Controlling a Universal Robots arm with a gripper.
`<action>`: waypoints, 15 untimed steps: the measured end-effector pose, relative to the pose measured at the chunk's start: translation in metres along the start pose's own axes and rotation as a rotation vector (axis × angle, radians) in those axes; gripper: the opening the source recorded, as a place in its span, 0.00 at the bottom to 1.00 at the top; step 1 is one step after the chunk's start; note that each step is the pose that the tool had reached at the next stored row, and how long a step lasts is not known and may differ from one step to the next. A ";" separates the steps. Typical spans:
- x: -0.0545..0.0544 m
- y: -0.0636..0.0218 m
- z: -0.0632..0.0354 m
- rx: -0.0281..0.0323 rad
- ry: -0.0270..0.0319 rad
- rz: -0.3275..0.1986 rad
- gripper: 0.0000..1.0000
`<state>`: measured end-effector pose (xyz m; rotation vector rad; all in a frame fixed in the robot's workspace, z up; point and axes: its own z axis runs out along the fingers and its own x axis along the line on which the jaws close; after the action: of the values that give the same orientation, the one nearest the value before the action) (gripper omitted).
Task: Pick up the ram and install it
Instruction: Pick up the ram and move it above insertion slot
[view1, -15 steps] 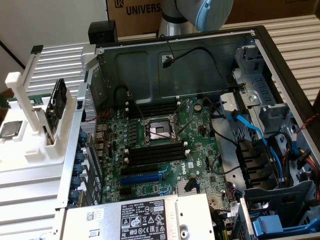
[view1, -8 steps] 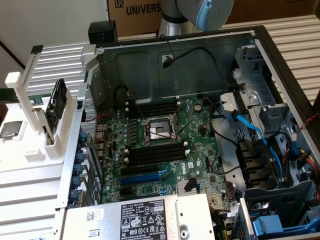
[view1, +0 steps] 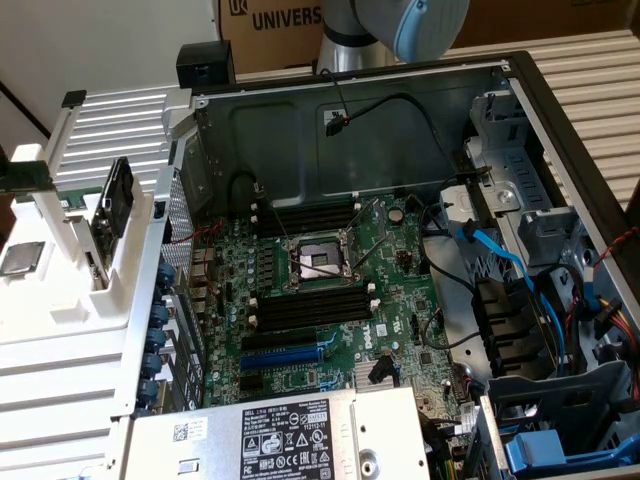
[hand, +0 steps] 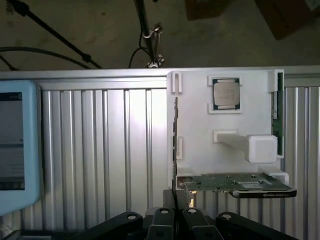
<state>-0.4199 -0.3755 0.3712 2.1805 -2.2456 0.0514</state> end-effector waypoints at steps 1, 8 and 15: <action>0.000 -0.0031 -0.0013 0.0002 0.0000 0.000 0.13; 0.000 -0.0227 -0.0095 0.0018 -0.0014 0.000 0.13; 0.000 -0.0424 -0.0176 0.0043 -0.0054 0.000 0.13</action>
<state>-0.3778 -0.3764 0.3895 2.1851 -2.2506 0.0504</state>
